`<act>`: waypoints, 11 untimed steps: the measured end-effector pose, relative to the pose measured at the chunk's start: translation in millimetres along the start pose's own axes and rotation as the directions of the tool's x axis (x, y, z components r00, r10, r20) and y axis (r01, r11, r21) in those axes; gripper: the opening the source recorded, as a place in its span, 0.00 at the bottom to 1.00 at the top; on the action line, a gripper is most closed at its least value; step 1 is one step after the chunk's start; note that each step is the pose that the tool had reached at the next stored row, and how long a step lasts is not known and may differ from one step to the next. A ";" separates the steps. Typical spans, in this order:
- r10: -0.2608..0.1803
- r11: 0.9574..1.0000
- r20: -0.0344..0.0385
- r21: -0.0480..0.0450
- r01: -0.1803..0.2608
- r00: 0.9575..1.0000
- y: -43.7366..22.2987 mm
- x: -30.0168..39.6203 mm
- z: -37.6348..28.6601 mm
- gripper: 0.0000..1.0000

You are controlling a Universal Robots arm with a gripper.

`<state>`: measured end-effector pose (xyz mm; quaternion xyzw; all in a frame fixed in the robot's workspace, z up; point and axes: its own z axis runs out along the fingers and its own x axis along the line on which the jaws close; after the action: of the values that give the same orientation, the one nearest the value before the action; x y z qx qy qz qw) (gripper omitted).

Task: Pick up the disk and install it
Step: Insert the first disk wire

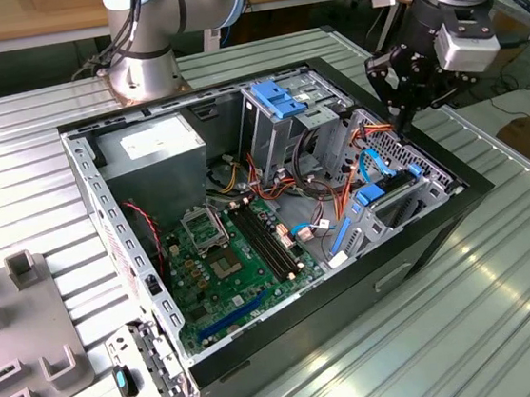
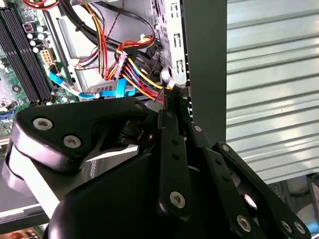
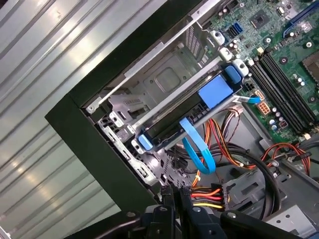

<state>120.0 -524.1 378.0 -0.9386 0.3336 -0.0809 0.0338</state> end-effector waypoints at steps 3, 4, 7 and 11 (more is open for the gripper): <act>0.085 0.996 -0.011 -0.011 -0.085 0.996 0.1 0.0 0.2 0.16; 0.107 0.994 -0.013 -0.013 -0.108 0.994 0.1 0.0 0.2 0.16; 0.190 0.981 -0.025 -0.023 -0.190 0.982 0.1 -0.1 0.4 0.16; 0.238 0.971 -0.032 -0.028 -0.239 0.971 0.2 -0.1 0.6 0.16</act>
<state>120.0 -524.2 377.4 -0.8909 0.4457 -0.0844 0.0237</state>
